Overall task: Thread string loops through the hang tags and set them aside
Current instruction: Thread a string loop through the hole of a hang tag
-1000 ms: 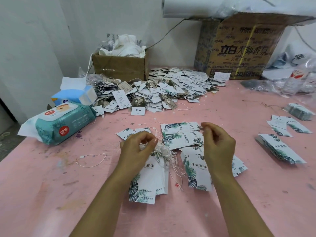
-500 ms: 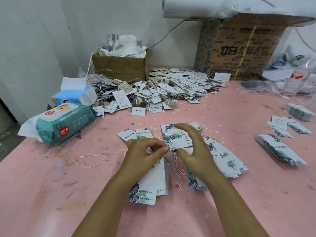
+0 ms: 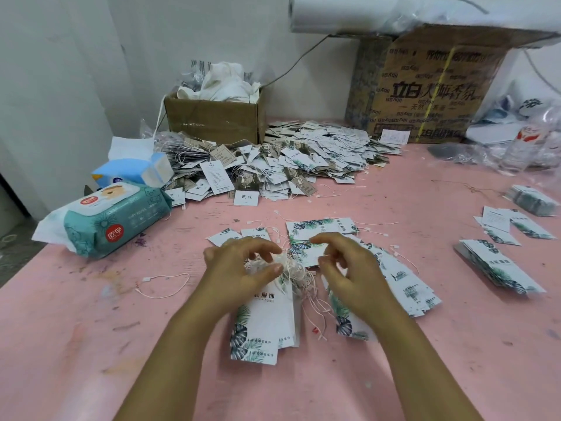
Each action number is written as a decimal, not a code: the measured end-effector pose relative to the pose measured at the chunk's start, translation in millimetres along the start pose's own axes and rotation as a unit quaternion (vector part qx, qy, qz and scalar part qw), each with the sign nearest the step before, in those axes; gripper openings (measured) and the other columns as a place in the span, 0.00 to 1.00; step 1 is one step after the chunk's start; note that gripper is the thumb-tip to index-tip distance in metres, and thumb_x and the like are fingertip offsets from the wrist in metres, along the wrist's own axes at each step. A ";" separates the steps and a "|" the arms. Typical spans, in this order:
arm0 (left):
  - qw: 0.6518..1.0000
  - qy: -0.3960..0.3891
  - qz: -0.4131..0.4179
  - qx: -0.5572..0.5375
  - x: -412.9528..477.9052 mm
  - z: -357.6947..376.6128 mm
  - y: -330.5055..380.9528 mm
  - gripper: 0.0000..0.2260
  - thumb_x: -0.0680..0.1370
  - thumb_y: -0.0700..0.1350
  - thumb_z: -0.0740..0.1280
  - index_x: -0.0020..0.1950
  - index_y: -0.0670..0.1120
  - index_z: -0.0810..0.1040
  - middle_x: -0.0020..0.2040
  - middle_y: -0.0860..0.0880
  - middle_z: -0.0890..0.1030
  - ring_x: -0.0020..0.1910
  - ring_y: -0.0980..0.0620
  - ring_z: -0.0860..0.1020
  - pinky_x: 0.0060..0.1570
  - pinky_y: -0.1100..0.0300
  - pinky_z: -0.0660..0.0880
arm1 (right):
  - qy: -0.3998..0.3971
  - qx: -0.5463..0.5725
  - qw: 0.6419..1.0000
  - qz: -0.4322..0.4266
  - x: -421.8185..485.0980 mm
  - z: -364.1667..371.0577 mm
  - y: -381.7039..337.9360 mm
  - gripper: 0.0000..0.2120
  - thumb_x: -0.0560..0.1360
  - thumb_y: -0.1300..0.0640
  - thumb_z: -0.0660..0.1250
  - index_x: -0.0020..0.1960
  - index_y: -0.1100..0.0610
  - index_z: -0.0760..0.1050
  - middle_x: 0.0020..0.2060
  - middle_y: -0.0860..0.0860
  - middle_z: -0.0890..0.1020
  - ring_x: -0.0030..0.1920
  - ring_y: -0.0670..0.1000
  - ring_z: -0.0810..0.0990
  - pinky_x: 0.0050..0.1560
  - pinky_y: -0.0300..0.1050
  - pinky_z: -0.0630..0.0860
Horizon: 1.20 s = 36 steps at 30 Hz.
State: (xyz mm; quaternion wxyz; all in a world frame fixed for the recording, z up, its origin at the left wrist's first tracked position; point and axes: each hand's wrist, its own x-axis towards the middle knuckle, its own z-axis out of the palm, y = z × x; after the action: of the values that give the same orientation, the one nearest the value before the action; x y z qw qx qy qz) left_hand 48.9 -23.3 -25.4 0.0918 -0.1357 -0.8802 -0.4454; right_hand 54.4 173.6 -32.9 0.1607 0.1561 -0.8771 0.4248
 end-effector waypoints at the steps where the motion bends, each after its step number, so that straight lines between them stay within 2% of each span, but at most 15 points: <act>1: 0.999 -0.018 -0.016 0.033 -0.1 -4.6 -2.3 0.12 0.69 0.54 0.73 0.44 0.67 0.72 0.45 0.65 0.76 0.52 0.60 0.70 0.48 0.61 0.53 | 0.021 -0.019 1.000 0.010 0.8 -5.8 2.1 0.15 0.72 0.66 0.65 0.53 0.49 0.76 0.33 0.45 0.71 0.38 0.42 0.69 0.41 0.37 0.65; 4: 0.992 -0.071 -0.064 0.081 0.8 -12.8 -11.6 0.18 0.68 0.54 0.74 0.50 0.67 0.69 0.50 0.66 0.71 0.56 0.57 0.64 0.45 0.59 0.53 | 0.050 -0.063 0.995 0.055 3.7 -17.1 6.4 0.17 0.69 0.68 0.65 0.52 0.51 0.76 0.32 0.45 0.70 0.41 0.42 0.68 0.42 0.30 0.63; 7: 0.984 -0.101 -0.099 0.109 1.6 -15.4 -19.5 0.23 0.67 0.55 0.75 0.56 0.65 0.67 0.50 0.64 0.70 0.56 0.55 0.64 0.48 0.57 0.55 | 0.044 -0.111 0.988 0.095 4.5 -19.5 11.1 0.20 0.67 0.68 0.63 0.56 0.54 0.76 0.34 0.44 0.69 0.45 0.51 0.67 0.43 0.42 0.61; 10: 0.982 -0.107 -0.115 0.100 2.5 -15.7 -23.6 0.22 0.67 0.57 0.75 0.56 0.64 0.68 0.48 0.61 0.73 0.53 0.55 0.67 0.47 0.56 0.58 | 0.056 -0.094 0.990 0.089 3.7 -22.2 11.2 0.22 0.66 0.71 0.62 0.56 0.53 0.75 0.37 0.43 0.68 0.46 0.50 0.66 0.43 0.40 0.60; 12: 0.984 -0.099 -0.111 0.098 3.1 -14.0 -25.7 0.20 0.67 0.58 0.74 0.54 0.64 0.69 0.47 0.60 0.75 0.51 0.55 0.69 0.47 0.56 0.59 | 0.090 -0.017 0.993 0.071 3.7 -24.3 3.7 0.22 0.64 0.70 0.61 0.52 0.51 0.75 0.37 0.44 0.67 0.42 0.47 0.66 0.41 0.34 0.62; 14: 0.986 -0.083 -0.106 0.103 3.6 -12.0 -27.6 0.16 0.69 0.58 0.73 0.51 0.64 0.69 0.46 0.59 0.75 0.49 0.55 0.71 0.48 0.56 0.59 | 0.134 0.014 0.989 0.059 4.1 -26.2 -1.4 0.21 0.60 0.65 0.58 0.50 0.51 0.74 0.36 0.45 0.67 0.39 0.44 0.66 0.40 0.32 0.62; 18: 0.990 -0.055 -0.105 0.082 4.2 -8.5 -29.9 0.12 0.72 0.55 0.70 0.48 0.63 0.68 0.42 0.59 0.75 0.42 0.60 0.72 0.47 0.57 0.57 | 0.099 -0.115 0.981 0.118 5.4 -28.9 9.0 0.17 0.67 0.67 0.65 0.53 0.53 0.77 0.42 0.48 0.70 0.49 0.52 0.66 0.50 0.41 0.61; 20: 0.991 -0.045 -0.102 0.078 4.6 -7.2 -30.7 0.10 0.73 0.53 0.70 0.48 0.62 0.69 0.40 0.58 0.75 0.39 0.62 0.73 0.48 0.57 0.58 | 0.096 -0.125 0.977 0.144 6.0 -29.1 13.8 0.18 0.68 0.67 0.66 0.54 0.52 0.77 0.46 0.51 0.69 0.52 0.53 0.64 0.54 0.43 0.60; 23: 0.993 -0.030 -0.101 0.061 5.7 -6.2 -31.5 0.08 0.74 0.50 0.70 0.47 0.60 0.71 0.39 0.57 0.76 0.38 0.60 0.73 0.54 0.52 0.65 | 0.159 -0.107 0.974 0.124 6.1 -28.8 14.4 0.18 0.67 0.69 0.65 0.54 0.54 0.78 0.45 0.52 0.67 0.50 0.48 0.60 0.54 0.41 0.59; 26: 0.993 -0.022 -0.098 0.056 6.4 -5.6 -32.3 0.08 0.75 0.48 0.69 0.48 0.58 0.72 0.39 0.56 0.75 0.38 0.58 0.73 0.55 0.50 0.68 | 0.198 -0.079 0.972 0.094 6.3 -28.3 11.9 0.17 0.67 0.70 0.65 0.52 0.55 0.79 0.44 0.52 0.67 0.48 0.45 0.59 0.52 0.36 0.57; 28: 0.994 -0.016 -0.097 0.045 7.2 -5.1 -32.9 0.08 0.75 0.46 0.68 0.49 0.57 0.73 0.39 0.55 0.75 0.38 0.56 0.73 0.53 0.50 0.69 | 0.207 -0.074 0.972 0.084 6.2 -27.5 9.5 0.15 0.68 0.66 0.62 0.51 0.55 0.80 0.44 0.51 0.67 0.48 0.46 0.60 0.53 0.38 0.58; 30: 0.995 0.008 -0.094 0.028 8.7 -5.0 -32.5 0.09 0.75 0.41 0.67 0.48 0.55 0.72 0.42 0.54 0.75 0.37 0.53 0.73 0.50 0.50 0.70 | 0.223 -0.132 0.960 0.105 5.9 -28.5 10.4 0.15 0.66 0.62 0.60 0.49 0.53 0.80 0.45 0.50 0.67 0.50 0.50 0.62 0.52 0.42 0.56; 32: 0.994 0.058 -0.090 0.019 10.4 -6.0 -31.9 0.12 0.74 0.36 0.65 0.44 0.54 0.70 0.45 0.51 0.73 0.36 0.52 0.72 0.43 0.54 0.70 | 0.196 -0.261 0.931 0.167 4.6 -32.9 16.5 0.13 0.67 0.59 0.62 0.49 0.50 0.80 0.46 0.49 0.65 0.53 0.54 0.63 0.47 0.45 0.52; 34: 0.990 0.106 -0.092 0.020 11.9 -7.7 -32.0 0.15 0.72 0.32 0.64 0.39 0.52 0.68 0.44 0.49 0.73 0.35 0.53 0.72 0.35 0.59 0.66 | 0.099 -0.352 0.896 0.251 3.4 -37.6 21.4 0.12 0.68 0.56 0.63 0.49 0.48 0.79 0.45 0.49 0.64 0.52 0.54 0.61 0.43 0.46 0.50; 36: 0.987 0.123 -0.104 0.027 12.0 -9.7 -32.1 0.15 0.70 0.30 0.63 0.35 0.51 0.69 0.40 0.50 0.72 0.33 0.53 0.71 0.32 0.61 0.64 | 0.002 -0.383 0.871 0.308 2.6 -38.2 23.7 0.11 0.69 0.51 0.62 0.49 0.49 0.77 0.43 0.50 0.64 0.48 0.54 0.58 0.44 0.47 0.51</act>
State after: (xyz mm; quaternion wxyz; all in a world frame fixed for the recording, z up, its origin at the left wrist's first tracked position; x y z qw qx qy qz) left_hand 27.6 -47.4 -40.6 0.1562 0.0153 -0.8832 -0.4420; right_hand 48.0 217.6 -25.9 0.0708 -0.1961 -0.9744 0.0835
